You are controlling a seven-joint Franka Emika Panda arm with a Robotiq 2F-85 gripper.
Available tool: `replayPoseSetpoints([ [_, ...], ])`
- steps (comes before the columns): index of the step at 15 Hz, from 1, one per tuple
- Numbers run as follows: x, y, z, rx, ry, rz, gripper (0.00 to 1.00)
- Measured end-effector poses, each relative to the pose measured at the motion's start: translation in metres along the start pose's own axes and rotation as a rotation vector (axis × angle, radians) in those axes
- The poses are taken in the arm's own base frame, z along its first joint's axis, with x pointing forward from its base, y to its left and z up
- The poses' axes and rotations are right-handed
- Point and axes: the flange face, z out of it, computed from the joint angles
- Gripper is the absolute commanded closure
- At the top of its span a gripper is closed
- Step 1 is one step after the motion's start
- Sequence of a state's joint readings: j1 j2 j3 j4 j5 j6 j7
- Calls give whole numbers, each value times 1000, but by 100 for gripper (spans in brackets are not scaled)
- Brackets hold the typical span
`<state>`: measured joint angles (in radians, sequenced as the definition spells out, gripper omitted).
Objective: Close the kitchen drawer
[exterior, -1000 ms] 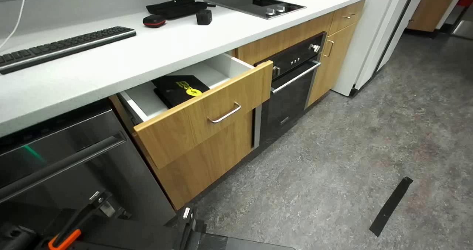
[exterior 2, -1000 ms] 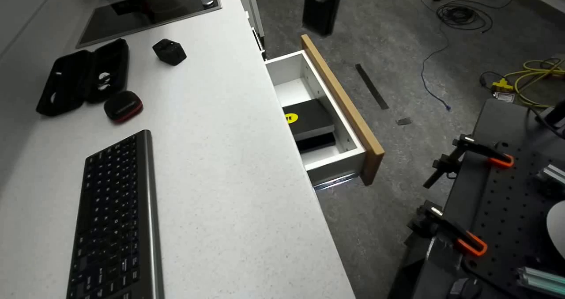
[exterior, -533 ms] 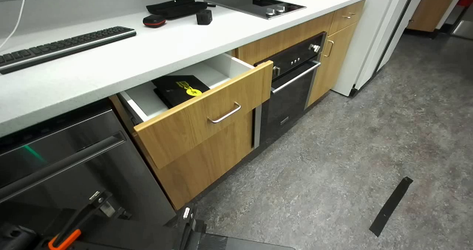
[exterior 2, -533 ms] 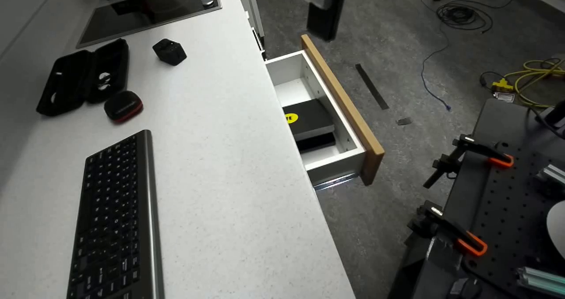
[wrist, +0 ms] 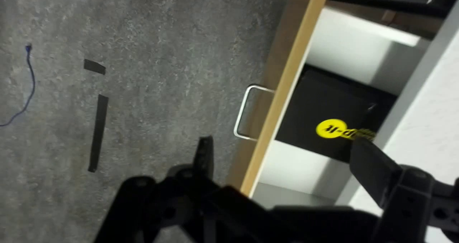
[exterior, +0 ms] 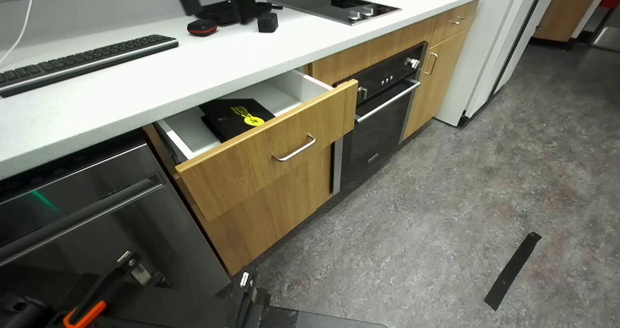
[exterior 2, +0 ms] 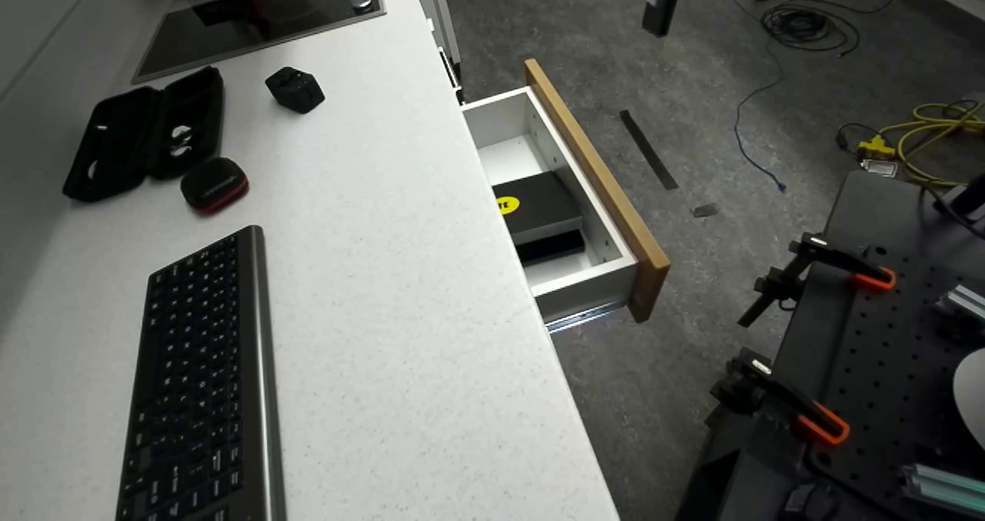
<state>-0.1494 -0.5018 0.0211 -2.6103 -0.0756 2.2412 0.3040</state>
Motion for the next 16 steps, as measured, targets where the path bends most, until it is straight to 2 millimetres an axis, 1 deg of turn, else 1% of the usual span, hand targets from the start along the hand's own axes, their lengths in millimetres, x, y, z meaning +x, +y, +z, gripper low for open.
replayPoseSetpoints([
  [2, 19, 44, 29, -19, 18, 84, 0],
  [3, 26, 62, 43, -24, 17, 120, 0],
  [4, 29, 70, 54, -26, 2, 133, 0],
  [5, 29, 71, 57, -27, -6, 133, 0],
  [8, 29, 62, 50, -25, 9, 113, 0],
  [12, 29, 62, 49, -24, 13, 113, 0],
  [14, 30, 63, 53, -28, 11, 125, 0],
  [16, 35, 71, 68, -48, 18, 153, 0],
])
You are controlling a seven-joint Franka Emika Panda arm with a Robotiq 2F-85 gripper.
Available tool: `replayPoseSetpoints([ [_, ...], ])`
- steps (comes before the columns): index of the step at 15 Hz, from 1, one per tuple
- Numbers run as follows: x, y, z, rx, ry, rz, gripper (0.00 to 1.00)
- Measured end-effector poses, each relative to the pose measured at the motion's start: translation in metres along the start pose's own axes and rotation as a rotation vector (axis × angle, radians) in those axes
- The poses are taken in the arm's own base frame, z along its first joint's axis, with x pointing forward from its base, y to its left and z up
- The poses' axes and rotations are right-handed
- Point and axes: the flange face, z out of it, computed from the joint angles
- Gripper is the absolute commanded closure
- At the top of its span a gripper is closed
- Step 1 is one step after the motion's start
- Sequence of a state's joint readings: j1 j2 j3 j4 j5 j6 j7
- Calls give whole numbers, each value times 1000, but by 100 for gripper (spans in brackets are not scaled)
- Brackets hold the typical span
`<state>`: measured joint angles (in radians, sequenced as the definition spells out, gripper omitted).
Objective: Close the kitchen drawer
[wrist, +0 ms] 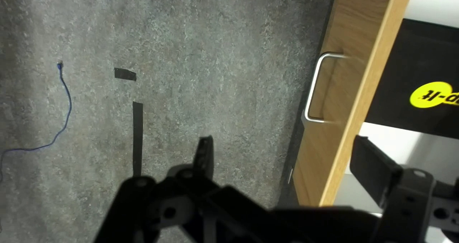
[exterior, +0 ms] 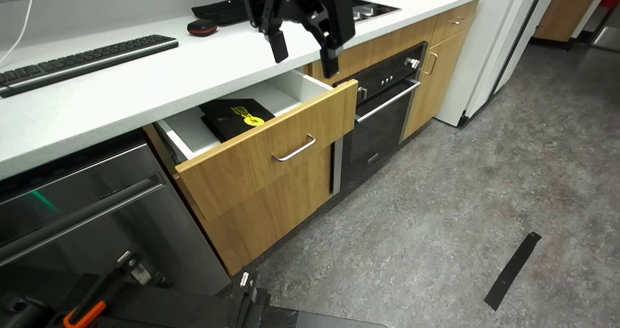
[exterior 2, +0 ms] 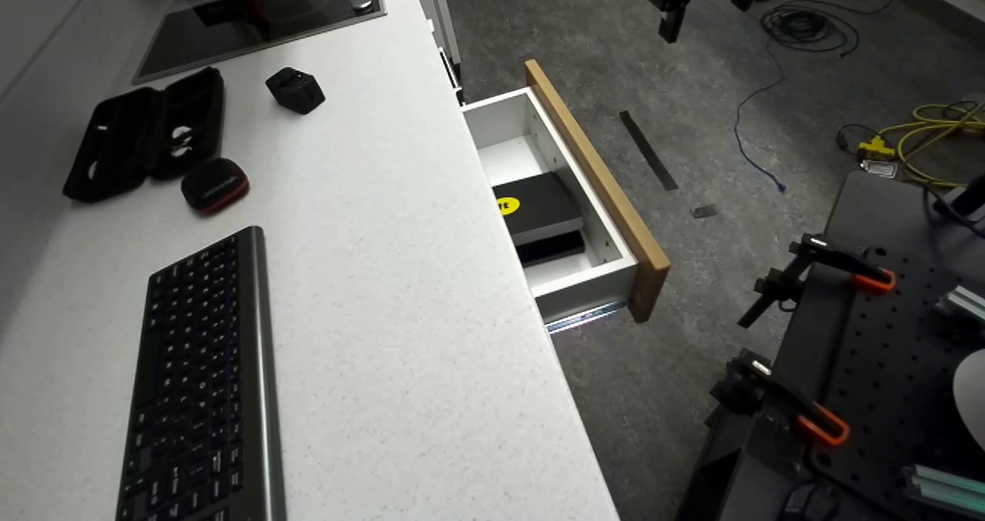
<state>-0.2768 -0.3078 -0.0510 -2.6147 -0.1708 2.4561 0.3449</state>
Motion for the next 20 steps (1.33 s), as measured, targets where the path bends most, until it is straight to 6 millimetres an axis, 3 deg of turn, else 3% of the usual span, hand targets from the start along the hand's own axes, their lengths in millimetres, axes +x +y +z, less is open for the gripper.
replayPoseSetpoints([
  [4, 19, 36, 56, -51, -14, 88, 0],
  [8, 51, 65, 120, -94, -48, 193, 0],
  [11, 76, 66, 163, -119, -62, 246, 0],
  [14, 94, 50, 197, -137, -83, 262, 0],
  [16, 94, 44, 206, -144, -93, 259, 0],
  [20, 95, 50, 203, -147, -88, 266, 0],
])
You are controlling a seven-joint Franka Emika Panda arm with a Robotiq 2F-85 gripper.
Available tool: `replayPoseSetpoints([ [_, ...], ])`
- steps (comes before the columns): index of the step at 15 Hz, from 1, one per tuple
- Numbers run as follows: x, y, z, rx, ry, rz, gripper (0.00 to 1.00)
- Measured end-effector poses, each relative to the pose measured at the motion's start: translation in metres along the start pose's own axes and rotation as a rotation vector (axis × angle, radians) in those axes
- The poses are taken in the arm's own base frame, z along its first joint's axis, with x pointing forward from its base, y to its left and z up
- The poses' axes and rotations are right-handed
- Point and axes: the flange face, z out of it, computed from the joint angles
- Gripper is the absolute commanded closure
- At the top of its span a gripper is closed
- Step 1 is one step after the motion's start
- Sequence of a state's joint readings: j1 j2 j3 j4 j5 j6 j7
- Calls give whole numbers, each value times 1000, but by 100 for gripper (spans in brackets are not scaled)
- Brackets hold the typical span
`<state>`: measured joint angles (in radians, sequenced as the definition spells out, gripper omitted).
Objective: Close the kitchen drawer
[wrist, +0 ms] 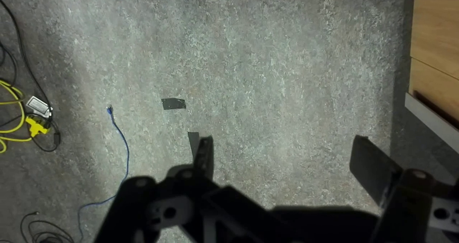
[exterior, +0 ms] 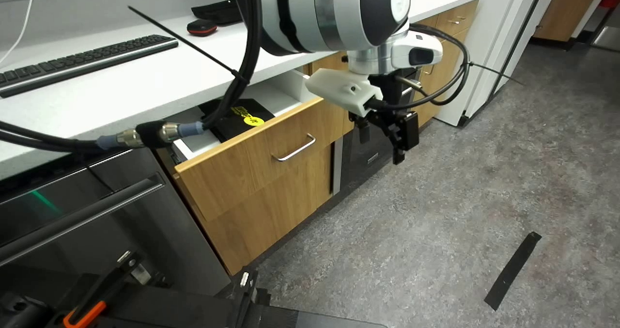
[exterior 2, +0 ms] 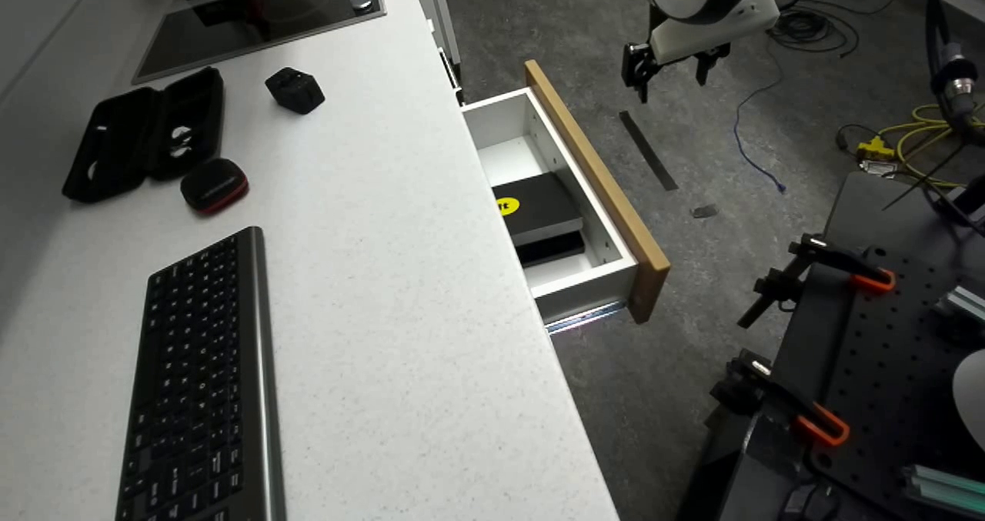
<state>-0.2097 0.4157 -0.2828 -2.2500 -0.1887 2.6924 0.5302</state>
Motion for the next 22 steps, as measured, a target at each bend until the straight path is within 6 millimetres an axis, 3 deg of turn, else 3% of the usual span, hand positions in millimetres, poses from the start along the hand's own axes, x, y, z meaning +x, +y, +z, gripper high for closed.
replayPoseSetpoints([
  [5, -10, -17, 18, -21, -20, -29, 0],
  [12, -32, -82, 58, 47, -43, -69, 0],
  [22, -43, -178, 40, 183, -33, -271, 0],
])
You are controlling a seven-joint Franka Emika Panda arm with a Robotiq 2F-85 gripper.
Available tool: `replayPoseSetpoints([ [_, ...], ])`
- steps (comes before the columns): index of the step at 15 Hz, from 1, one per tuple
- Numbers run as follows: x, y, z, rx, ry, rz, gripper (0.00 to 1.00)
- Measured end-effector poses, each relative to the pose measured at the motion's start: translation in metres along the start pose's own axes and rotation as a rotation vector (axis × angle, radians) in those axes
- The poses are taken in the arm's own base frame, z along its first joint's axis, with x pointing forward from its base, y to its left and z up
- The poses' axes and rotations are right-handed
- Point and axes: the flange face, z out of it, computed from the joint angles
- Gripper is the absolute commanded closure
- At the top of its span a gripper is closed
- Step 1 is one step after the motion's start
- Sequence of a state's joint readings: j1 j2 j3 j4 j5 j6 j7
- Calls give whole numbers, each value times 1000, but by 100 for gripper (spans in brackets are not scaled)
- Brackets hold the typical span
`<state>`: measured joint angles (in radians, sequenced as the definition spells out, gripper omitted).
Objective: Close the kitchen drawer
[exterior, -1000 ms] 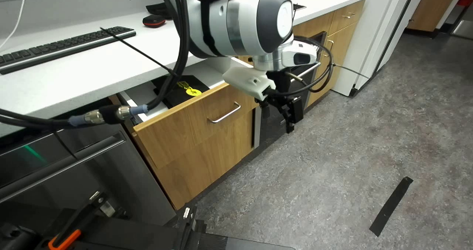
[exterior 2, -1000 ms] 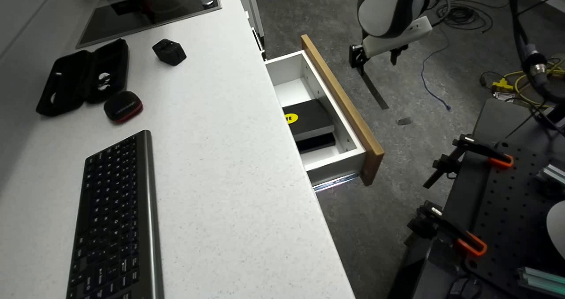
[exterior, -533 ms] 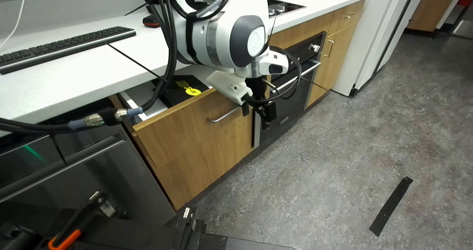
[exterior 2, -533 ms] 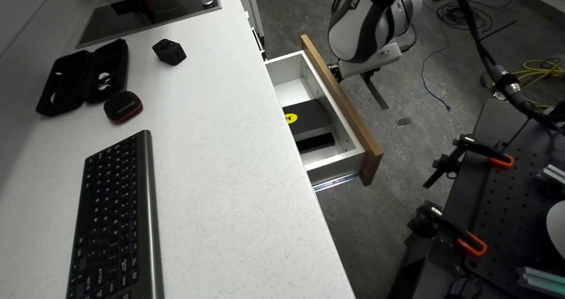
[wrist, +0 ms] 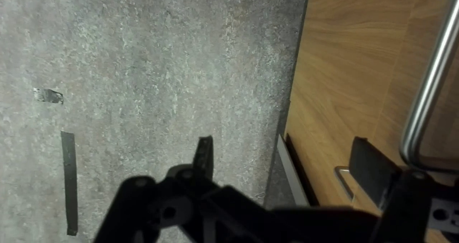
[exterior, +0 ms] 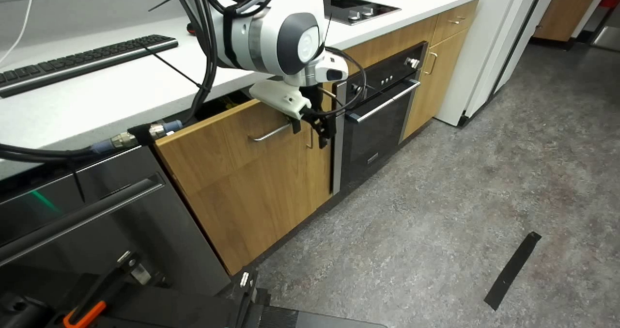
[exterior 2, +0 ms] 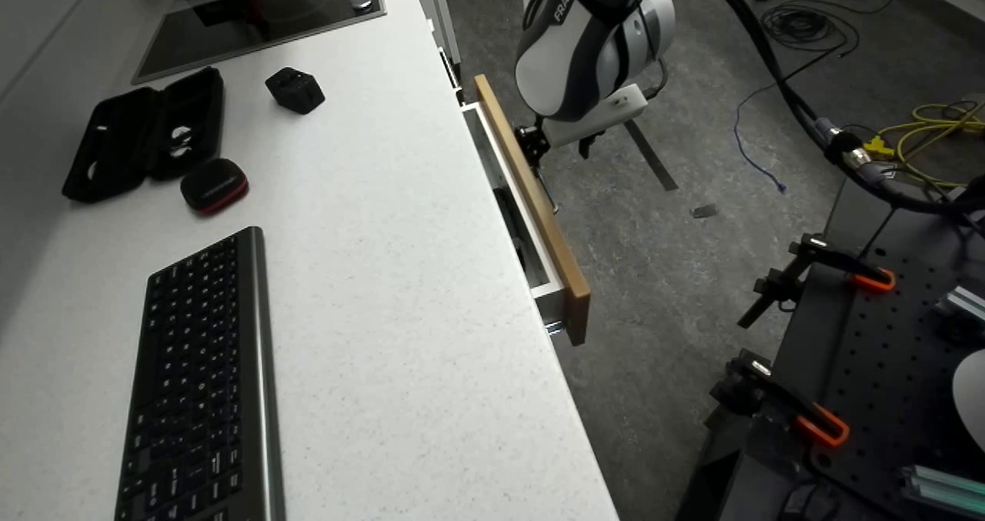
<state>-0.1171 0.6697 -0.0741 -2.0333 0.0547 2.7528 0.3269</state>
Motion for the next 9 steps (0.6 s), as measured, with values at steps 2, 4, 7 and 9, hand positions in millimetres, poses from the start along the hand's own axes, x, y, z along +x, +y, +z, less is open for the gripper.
replayPoseSetpoints([
  [2, 6, -20, 0, 15, -8, -47, 0],
  [4, 13, -37, -3, 26, -26, -92, 0],
  [7, 15, -65, -9, 38, -80, -167, 0],
  [9, 15, -72, -9, 31, -110, -200, 0],
])
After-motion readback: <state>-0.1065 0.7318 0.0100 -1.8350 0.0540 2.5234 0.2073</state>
